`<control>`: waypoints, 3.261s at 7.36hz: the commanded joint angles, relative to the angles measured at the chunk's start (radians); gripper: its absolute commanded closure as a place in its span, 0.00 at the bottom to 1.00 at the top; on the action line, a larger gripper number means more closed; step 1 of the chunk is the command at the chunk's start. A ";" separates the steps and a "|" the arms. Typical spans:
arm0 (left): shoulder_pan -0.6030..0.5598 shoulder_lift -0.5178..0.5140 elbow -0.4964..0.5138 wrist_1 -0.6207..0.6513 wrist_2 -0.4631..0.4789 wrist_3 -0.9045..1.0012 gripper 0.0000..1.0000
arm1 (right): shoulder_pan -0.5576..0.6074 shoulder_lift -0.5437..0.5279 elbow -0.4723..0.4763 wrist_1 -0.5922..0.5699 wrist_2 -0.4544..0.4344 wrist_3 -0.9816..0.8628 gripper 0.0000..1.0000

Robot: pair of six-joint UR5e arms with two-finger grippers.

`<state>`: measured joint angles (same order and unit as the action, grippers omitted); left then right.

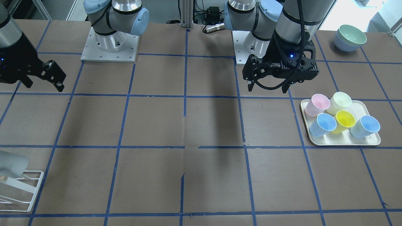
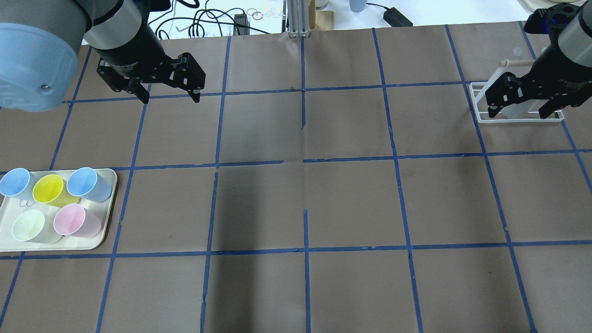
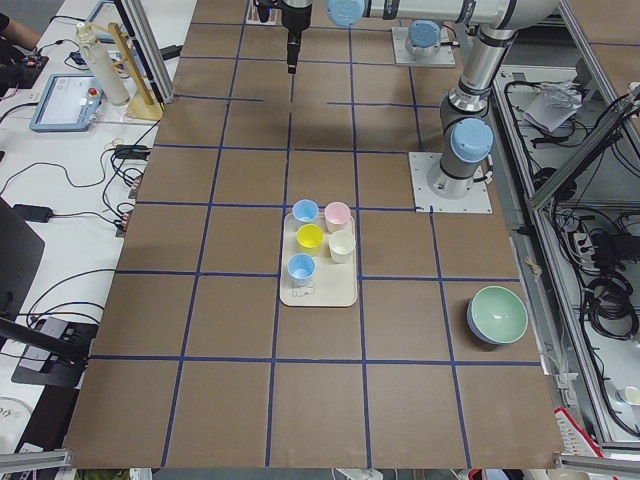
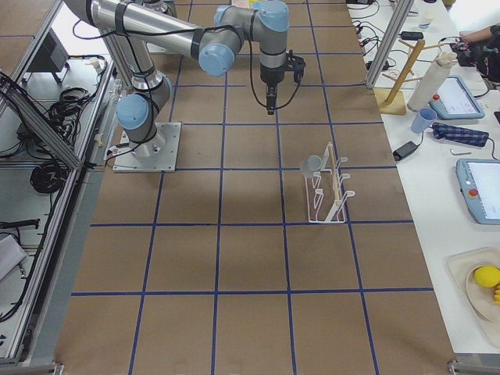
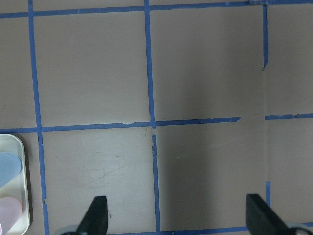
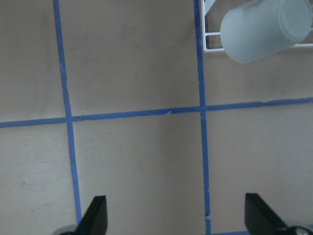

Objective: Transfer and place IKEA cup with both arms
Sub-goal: 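Move the right gripper to the white cup on the wire rack, then close the right gripper on the white cup and lift it off the rack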

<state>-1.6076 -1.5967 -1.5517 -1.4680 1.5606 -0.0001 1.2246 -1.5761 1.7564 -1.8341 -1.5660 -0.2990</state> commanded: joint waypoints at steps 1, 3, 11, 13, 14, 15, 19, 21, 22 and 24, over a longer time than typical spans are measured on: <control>0.000 0.000 -0.001 0.000 -0.001 -0.001 0.00 | -0.078 0.067 -0.008 -0.094 0.017 -0.176 0.00; 0.002 0.000 0.001 0.000 -0.001 0.005 0.00 | -0.141 0.114 -0.041 -0.102 0.119 -0.412 0.00; 0.003 0.000 -0.001 0.000 -0.001 0.006 0.00 | -0.152 0.284 -0.090 -0.327 0.172 -0.678 0.00; 0.003 0.000 -0.001 0.000 -0.002 0.006 0.00 | -0.152 0.320 -0.092 -0.373 0.169 -0.684 0.00; 0.003 0.000 0.001 0.000 -0.002 0.006 0.00 | -0.154 0.321 -0.092 -0.372 0.167 -0.683 0.00; 0.003 0.000 -0.001 0.000 -0.002 0.006 0.00 | -0.154 0.323 -0.092 -0.373 0.169 -0.683 0.00; 0.003 0.000 -0.001 0.000 -0.002 0.006 0.00 | -0.165 0.364 -0.092 -0.375 0.172 -0.678 0.00; 0.003 0.000 0.001 0.000 -0.002 0.006 0.00 | -0.175 0.366 -0.092 -0.375 0.172 -0.680 0.00; 0.003 0.000 0.001 0.000 -0.002 0.006 0.00 | -0.175 0.366 -0.092 -0.375 0.173 -0.677 0.00; 0.003 0.000 -0.001 0.000 -0.002 0.006 0.00 | -0.175 0.370 -0.094 -0.375 0.173 -0.677 0.00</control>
<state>-1.6046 -1.5969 -1.5511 -1.4680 1.5585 0.0061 1.0497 -1.2084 1.6639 -2.2089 -1.3931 -0.9760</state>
